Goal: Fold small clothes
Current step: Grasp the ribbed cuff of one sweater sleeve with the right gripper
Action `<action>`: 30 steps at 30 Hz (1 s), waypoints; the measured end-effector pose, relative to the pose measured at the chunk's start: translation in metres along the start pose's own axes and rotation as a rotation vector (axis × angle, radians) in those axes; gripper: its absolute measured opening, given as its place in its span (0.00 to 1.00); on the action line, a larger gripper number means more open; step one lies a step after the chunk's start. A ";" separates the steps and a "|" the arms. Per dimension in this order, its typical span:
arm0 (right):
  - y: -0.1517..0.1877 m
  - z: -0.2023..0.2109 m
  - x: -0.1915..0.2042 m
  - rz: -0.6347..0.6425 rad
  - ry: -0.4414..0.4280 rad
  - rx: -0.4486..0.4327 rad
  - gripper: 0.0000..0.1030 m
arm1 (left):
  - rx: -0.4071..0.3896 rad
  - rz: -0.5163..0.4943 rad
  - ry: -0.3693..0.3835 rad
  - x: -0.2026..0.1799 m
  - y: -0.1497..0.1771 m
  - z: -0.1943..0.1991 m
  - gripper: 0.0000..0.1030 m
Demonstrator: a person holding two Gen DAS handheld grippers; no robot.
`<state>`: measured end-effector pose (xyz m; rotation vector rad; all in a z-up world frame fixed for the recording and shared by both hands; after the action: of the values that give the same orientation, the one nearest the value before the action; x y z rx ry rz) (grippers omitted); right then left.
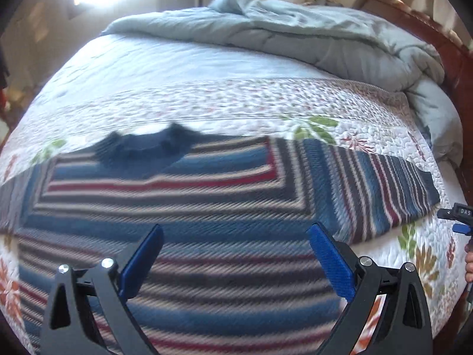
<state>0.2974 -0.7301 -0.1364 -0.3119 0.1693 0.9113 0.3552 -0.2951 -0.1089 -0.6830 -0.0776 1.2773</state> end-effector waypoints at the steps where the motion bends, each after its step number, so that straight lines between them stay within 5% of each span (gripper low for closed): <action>1: -0.004 -0.005 0.001 -0.003 -0.008 0.012 0.97 | 0.011 -0.001 0.008 -0.006 -0.003 -0.013 0.96; 7: -0.030 -0.038 0.006 -0.038 -0.056 0.054 0.96 | 0.015 -0.006 -0.025 -0.011 -0.016 -0.048 0.96; 10: -0.035 -0.048 0.005 -0.073 -0.072 0.063 0.83 | 0.001 -0.011 -0.064 0.000 -0.020 -0.051 0.96; 13: -0.038 -0.041 0.002 -0.097 -0.088 0.019 0.45 | -0.003 -0.008 -0.110 0.019 -0.020 -0.050 0.96; 15: -0.036 -0.031 -0.002 -0.118 -0.147 -0.005 0.11 | -0.005 0.016 -0.126 0.037 -0.019 -0.046 0.96; 18: -0.033 -0.008 0.001 -0.141 -0.154 -0.060 0.10 | -0.007 0.040 -0.156 0.066 -0.015 -0.034 0.96; 22: -0.016 0.051 0.028 -0.054 -0.097 -0.247 0.10 | -0.025 0.072 -0.201 0.107 -0.007 -0.007 0.96; 25: 0.011 0.106 0.083 0.096 -0.092 -0.367 0.10 | -0.029 0.095 -0.230 0.139 0.003 0.020 0.96; 30: 0.063 0.146 0.184 0.287 -0.153 -0.419 0.10 | -0.050 0.130 -0.240 0.174 0.013 0.056 0.96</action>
<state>0.3603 -0.5069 -0.0618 -0.6144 -0.1252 1.2513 0.3759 -0.1132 -0.1246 -0.5822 -0.2662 1.4833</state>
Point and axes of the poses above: each gripper's, at about its wrist camera, not at the fingertips, and z roughly against the way its jaws point, x to its left, y to its underside, the point moved 1 cm from there along -z, roughly the way its jaws point, and after that the axes turned 15 degrees about y, right-handed, at the moved point
